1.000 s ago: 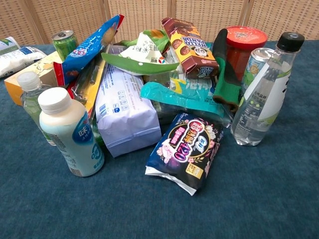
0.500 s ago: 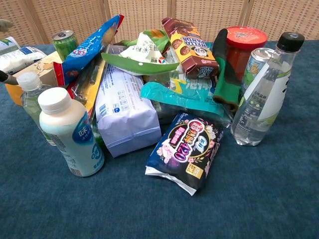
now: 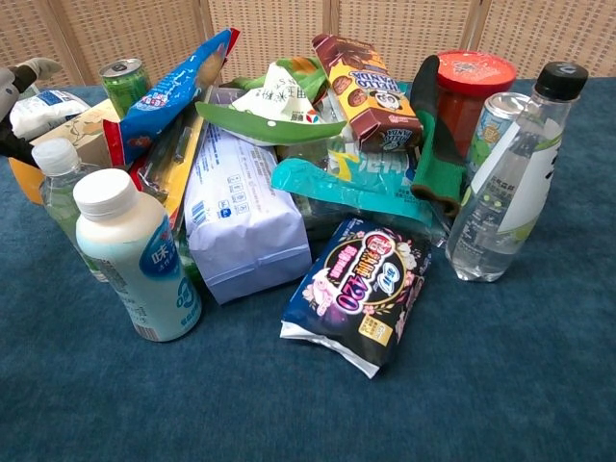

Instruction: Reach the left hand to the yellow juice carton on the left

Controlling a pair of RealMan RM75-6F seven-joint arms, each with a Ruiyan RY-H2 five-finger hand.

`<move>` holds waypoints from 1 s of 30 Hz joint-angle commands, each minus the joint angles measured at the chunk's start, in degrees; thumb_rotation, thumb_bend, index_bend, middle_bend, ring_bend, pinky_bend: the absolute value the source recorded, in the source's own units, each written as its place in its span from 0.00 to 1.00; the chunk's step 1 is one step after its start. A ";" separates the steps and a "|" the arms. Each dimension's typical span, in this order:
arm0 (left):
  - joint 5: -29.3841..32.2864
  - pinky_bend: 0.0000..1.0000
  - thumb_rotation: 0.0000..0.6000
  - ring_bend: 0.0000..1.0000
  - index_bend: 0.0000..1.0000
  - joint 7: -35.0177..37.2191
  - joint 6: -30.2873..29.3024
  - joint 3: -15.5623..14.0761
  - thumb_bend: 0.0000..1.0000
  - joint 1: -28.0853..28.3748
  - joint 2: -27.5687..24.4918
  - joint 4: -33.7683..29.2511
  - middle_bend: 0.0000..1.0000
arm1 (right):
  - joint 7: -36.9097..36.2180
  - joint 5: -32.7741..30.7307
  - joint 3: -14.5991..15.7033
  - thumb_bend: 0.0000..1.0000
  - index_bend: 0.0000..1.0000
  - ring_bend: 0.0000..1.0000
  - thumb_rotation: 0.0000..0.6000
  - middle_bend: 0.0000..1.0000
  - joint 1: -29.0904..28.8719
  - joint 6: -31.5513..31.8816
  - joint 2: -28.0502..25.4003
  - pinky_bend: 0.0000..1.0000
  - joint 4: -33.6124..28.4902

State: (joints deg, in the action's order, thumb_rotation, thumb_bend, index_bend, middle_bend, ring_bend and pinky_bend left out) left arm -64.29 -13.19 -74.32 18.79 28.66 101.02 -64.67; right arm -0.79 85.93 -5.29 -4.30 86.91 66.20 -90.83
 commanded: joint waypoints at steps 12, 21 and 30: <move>1.42 0.00 1.00 0.00 0.04 2.28 2.68 -0.47 0.00 -0.74 0.33 7.67 0.00 | 0.06 -0.03 0.12 0.00 0.00 0.00 1.00 0.00 -0.01 -0.17 0.01 0.00 -0.11; 2.84 0.00 1.00 0.00 0.04 4.15 6.25 0.74 0.00 0.07 -0.36 14.27 0.00 | 0.17 0.65 0.51 0.00 0.00 0.00 1.00 0.00 -0.10 -0.30 0.03 0.00 -0.47; 6.49 0.00 1.00 0.00 0.05 0.61 12.95 3.49 0.00 4.56 -0.16 17.62 0.00 | 0.09 0.95 0.68 0.00 0.00 0.00 1.00 0.00 -0.16 -0.36 0.02 0.00 -0.62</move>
State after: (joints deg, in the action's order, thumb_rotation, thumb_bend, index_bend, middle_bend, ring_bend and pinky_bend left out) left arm -58.92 -11.38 -62.87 21.55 32.18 100.90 -47.45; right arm -0.69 86.86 -4.62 -4.45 86.55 66.22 -91.44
